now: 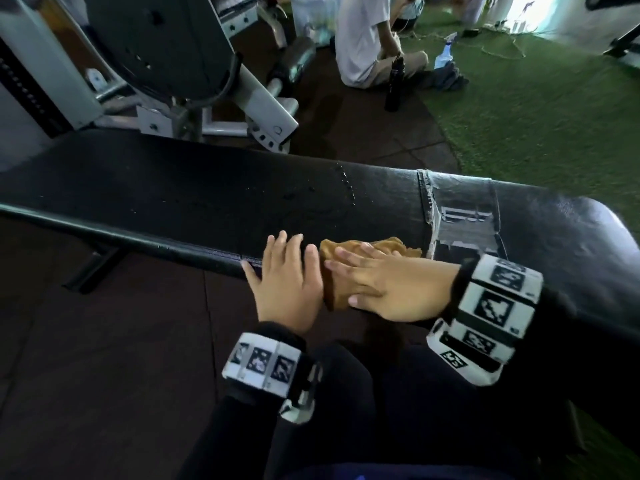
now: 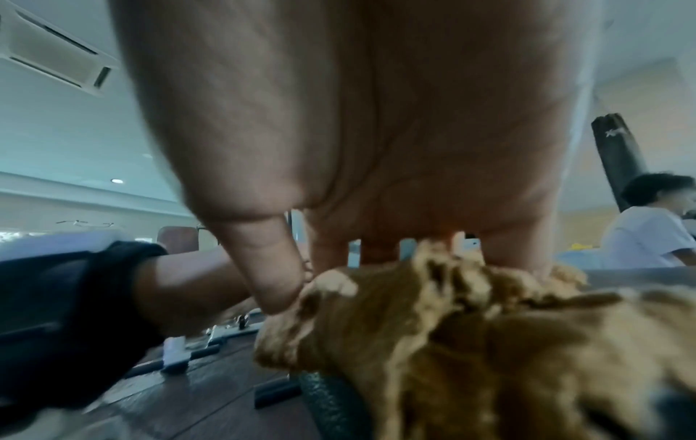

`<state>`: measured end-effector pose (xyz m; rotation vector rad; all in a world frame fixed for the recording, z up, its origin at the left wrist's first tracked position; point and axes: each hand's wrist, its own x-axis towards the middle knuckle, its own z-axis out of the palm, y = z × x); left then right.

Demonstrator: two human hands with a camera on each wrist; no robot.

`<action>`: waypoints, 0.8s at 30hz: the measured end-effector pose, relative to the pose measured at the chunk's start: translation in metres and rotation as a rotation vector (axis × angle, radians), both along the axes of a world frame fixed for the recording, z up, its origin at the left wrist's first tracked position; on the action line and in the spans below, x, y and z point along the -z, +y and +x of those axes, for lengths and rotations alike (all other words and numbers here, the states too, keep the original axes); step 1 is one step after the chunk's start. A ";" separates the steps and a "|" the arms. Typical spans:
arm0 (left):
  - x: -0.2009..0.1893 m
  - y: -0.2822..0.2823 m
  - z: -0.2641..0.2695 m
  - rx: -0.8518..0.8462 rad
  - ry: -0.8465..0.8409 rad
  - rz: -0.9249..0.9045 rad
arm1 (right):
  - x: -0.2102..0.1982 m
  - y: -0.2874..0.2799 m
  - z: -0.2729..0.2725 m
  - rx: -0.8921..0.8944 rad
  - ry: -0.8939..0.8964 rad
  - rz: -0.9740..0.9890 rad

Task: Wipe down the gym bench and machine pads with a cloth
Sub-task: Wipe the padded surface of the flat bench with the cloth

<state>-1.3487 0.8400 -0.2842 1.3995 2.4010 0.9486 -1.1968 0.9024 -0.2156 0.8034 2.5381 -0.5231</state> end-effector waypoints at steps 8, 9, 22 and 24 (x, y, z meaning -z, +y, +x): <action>-0.001 0.016 0.086 -0.046 0.110 -0.116 | 0.014 -0.008 0.072 0.637 0.370 0.379; 0.001 0.017 0.089 -0.067 0.124 -0.116 | 0.020 -0.007 0.076 0.698 0.365 0.404; 0.034 -0.010 0.105 -0.122 -0.273 0.236 | 0.068 -0.010 0.088 0.774 0.454 0.627; 0.030 -0.006 0.117 -0.135 -0.410 0.271 | 0.069 -0.010 0.088 0.766 0.452 0.642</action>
